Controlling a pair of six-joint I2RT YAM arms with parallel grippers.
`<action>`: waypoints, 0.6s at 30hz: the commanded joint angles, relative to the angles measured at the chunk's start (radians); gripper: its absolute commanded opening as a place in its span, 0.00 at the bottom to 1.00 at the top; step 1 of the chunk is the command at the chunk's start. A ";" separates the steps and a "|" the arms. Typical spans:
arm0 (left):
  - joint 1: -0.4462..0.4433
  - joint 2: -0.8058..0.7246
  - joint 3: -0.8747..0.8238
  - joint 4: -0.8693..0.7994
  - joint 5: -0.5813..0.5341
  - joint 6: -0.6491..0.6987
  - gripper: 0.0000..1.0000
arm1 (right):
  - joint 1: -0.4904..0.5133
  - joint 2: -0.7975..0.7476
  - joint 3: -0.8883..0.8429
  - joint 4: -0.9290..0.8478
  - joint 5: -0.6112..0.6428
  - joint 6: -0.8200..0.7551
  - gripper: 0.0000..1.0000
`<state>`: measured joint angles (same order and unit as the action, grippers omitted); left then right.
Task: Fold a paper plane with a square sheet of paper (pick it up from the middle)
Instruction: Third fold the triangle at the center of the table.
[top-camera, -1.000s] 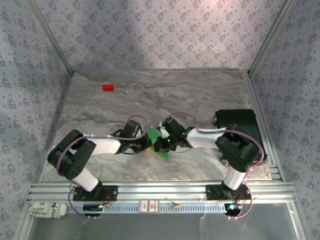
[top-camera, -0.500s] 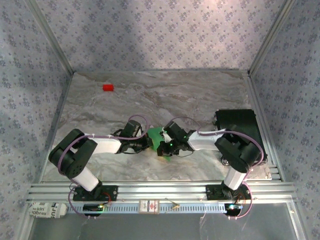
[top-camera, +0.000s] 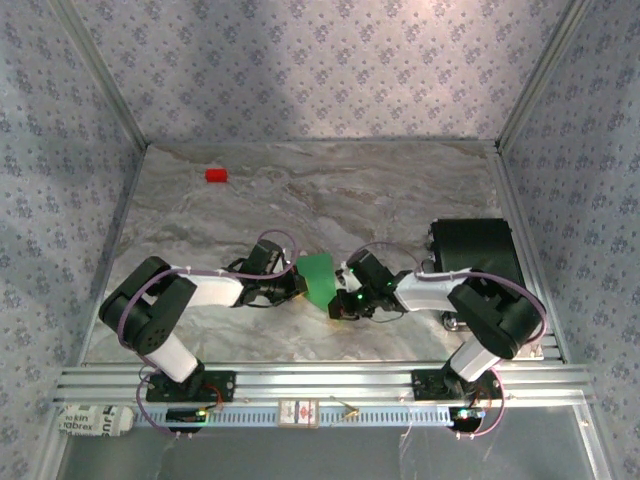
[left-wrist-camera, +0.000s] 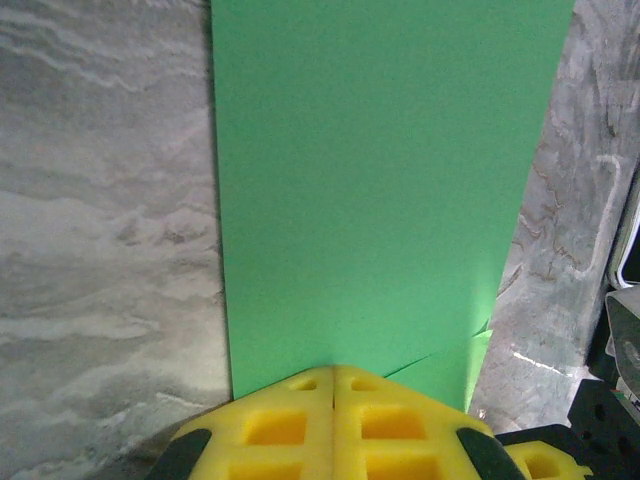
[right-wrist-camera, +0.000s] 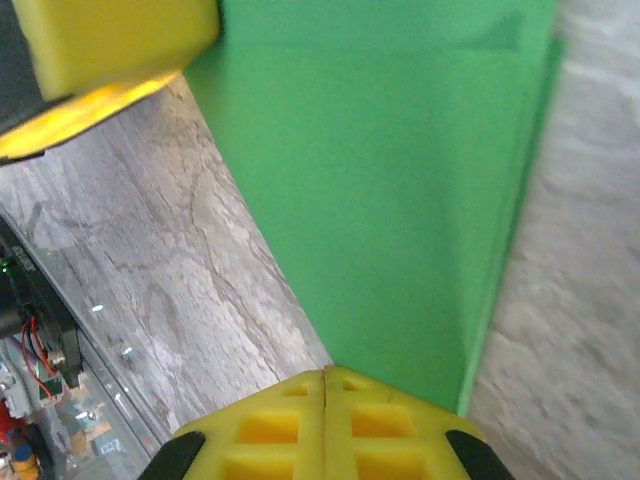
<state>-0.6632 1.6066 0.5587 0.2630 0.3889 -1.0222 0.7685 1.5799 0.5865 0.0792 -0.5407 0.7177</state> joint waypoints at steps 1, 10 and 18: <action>0.001 0.040 -0.019 -0.101 -0.044 -0.001 0.00 | -0.019 -0.039 -0.065 -0.060 -0.011 0.001 0.05; 0.003 0.041 -0.020 -0.092 -0.042 -0.004 0.00 | -0.049 -0.161 -0.106 -0.110 -0.005 0.005 0.06; 0.002 0.039 -0.025 -0.082 -0.041 -0.011 0.00 | -0.017 -0.091 0.025 -0.104 0.014 -0.002 0.06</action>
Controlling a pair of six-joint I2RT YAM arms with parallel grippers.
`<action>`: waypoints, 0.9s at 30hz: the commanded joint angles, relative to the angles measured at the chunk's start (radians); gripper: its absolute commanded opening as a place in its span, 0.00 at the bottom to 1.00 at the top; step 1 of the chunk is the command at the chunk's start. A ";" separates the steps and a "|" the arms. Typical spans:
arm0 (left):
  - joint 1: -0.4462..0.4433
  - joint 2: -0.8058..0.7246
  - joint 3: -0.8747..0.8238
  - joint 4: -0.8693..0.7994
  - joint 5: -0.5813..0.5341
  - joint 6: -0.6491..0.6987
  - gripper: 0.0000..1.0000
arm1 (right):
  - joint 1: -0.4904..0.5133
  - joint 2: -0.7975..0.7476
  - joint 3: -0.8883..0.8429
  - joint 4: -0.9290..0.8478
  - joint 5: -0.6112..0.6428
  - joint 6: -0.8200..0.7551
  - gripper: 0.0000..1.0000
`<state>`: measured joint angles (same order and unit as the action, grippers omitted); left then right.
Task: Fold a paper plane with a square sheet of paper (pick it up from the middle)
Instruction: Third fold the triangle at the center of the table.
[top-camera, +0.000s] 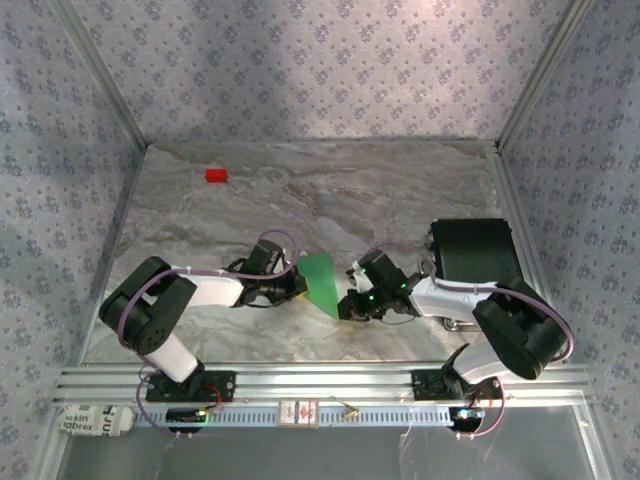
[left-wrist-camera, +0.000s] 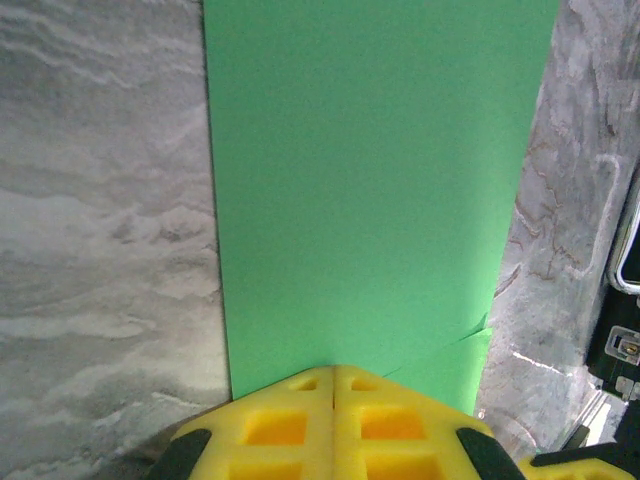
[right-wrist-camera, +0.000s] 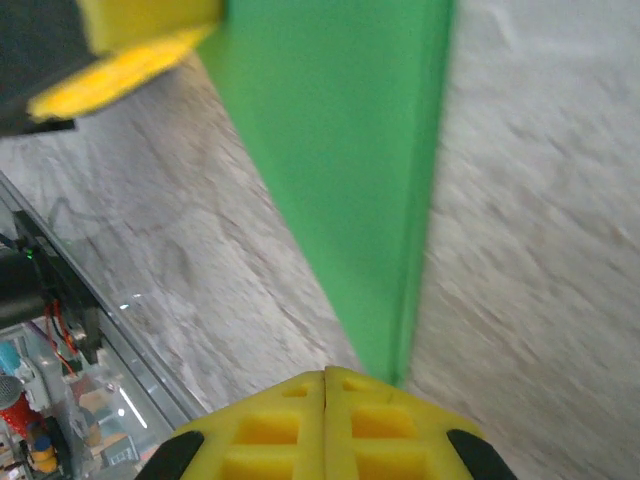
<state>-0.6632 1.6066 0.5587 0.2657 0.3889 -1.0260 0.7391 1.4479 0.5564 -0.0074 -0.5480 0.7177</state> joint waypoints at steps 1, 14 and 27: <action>0.002 0.039 -0.023 -0.083 -0.041 -0.008 0.00 | 0.012 0.064 0.069 -0.008 0.022 0.000 0.06; 0.001 -0.056 0.080 -0.161 0.003 -0.001 0.11 | 0.006 0.170 0.014 -0.011 0.068 0.023 0.02; -0.124 -0.017 0.091 -0.092 -0.033 -0.069 0.07 | 0.003 0.167 0.023 -0.019 0.085 0.031 0.01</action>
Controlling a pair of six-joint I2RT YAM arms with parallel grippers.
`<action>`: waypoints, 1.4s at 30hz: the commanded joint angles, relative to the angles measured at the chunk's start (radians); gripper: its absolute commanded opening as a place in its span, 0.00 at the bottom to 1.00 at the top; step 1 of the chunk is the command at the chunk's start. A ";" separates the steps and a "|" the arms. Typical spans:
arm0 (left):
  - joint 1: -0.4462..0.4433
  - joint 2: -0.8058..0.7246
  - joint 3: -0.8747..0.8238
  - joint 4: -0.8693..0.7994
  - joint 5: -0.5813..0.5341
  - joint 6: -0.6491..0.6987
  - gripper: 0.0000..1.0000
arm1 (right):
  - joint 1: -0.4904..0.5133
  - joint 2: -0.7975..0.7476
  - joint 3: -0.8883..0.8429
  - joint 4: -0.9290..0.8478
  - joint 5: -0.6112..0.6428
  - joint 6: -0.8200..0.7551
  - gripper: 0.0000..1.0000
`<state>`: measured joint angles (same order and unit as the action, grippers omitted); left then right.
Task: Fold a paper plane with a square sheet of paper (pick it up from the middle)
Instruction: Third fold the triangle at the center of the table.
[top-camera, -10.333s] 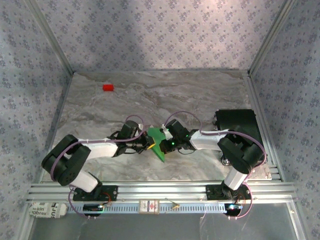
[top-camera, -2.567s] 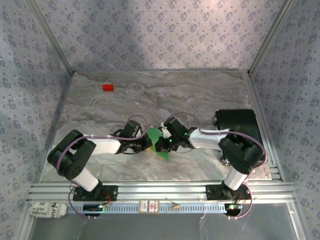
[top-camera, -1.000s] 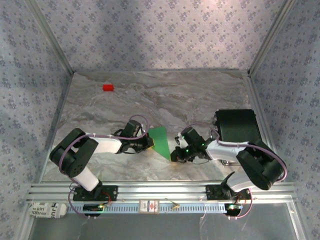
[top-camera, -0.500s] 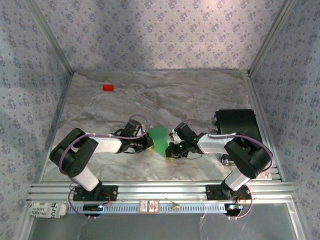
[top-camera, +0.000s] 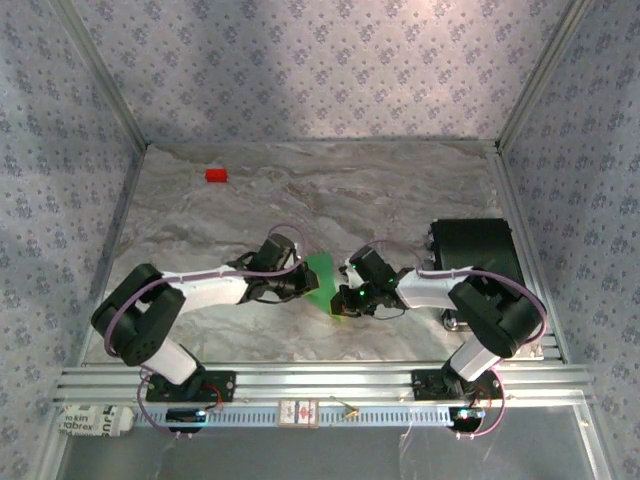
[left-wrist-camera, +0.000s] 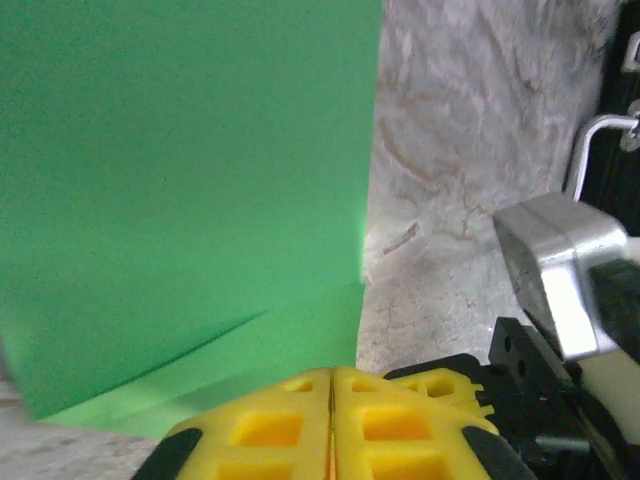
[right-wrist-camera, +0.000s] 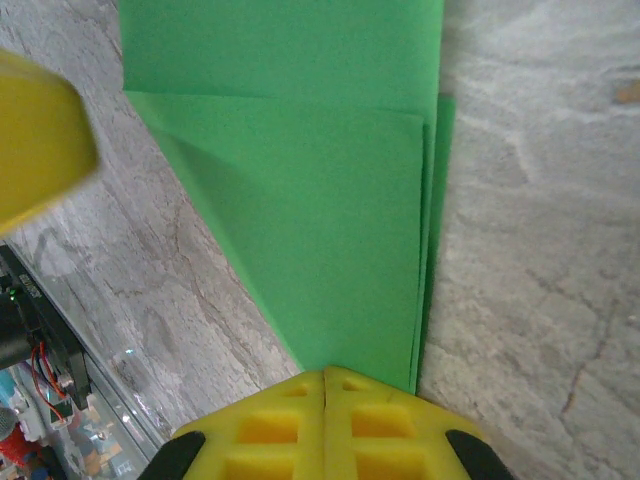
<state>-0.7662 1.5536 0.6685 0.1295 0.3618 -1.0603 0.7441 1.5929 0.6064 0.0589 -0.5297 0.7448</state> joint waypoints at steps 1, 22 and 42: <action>-0.029 0.050 -0.026 0.064 -0.006 -0.043 0.06 | -0.003 0.022 -0.029 -0.086 0.066 0.002 0.01; 0.161 0.057 -0.094 -0.015 0.002 0.088 0.05 | -0.008 0.020 -0.037 -0.109 0.077 -0.009 0.00; 0.127 -0.114 -0.075 -0.048 0.006 0.083 0.19 | -0.010 0.013 -0.027 -0.116 0.068 -0.015 0.00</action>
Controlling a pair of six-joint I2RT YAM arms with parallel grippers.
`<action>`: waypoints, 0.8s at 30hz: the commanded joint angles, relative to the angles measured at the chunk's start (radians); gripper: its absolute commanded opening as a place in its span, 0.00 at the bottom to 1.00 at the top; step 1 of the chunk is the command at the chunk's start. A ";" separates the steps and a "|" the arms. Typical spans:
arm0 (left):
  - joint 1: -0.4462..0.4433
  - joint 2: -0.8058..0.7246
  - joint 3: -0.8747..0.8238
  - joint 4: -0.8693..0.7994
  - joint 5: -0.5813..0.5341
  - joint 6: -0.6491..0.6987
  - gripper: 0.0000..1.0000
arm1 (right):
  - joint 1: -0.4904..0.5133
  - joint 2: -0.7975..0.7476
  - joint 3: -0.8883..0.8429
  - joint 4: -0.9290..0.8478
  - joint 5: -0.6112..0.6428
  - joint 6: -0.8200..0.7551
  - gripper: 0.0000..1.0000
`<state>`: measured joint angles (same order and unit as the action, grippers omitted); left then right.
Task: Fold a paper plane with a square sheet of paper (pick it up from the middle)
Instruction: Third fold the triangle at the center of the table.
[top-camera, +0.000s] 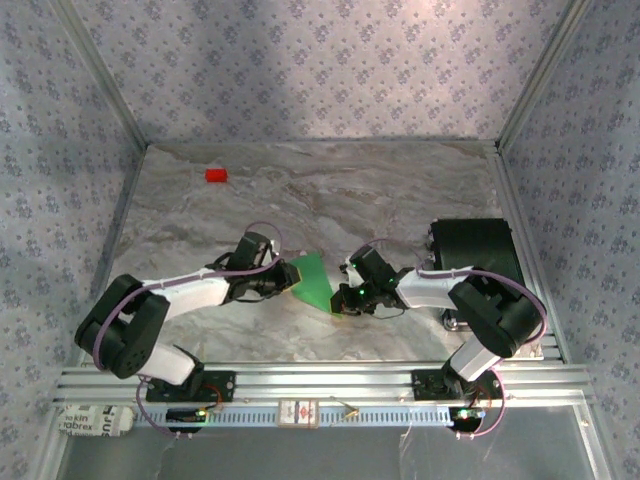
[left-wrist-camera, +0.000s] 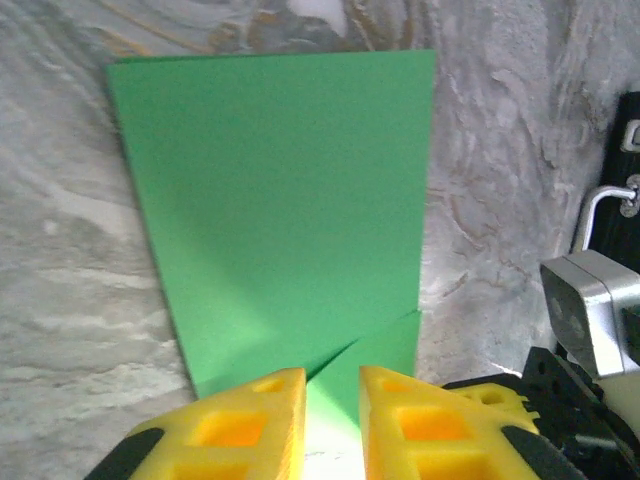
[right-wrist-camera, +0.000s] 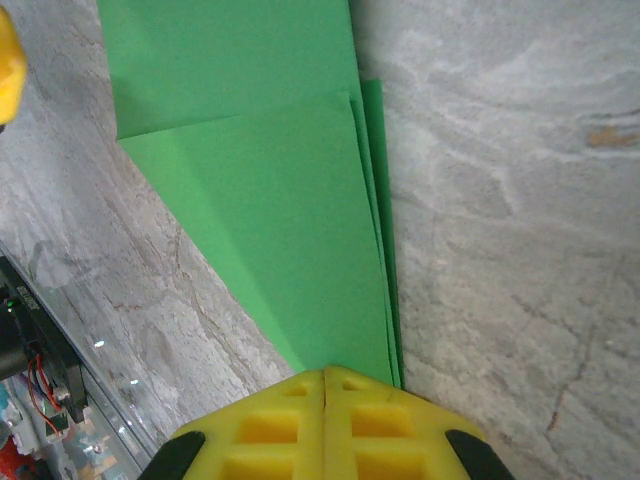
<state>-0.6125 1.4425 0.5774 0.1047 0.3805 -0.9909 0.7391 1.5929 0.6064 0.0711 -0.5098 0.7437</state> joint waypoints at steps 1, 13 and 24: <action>-0.039 0.012 0.018 -0.016 -0.009 0.014 0.17 | -0.004 0.012 -0.027 -0.128 0.050 -0.013 0.00; -0.073 0.180 0.027 -0.014 -0.035 -0.003 0.04 | -0.006 -0.019 -0.039 -0.124 0.033 -0.014 0.00; -0.065 0.208 0.015 -0.002 -0.022 -0.009 0.03 | -0.018 -0.129 -0.128 -0.172 0.028 -0.055 0.01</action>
<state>-0.6872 1.6123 0.6064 0.1627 0.4061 -0.9955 0.7280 1.4811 0.5201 0.0242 -0.5011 0.7204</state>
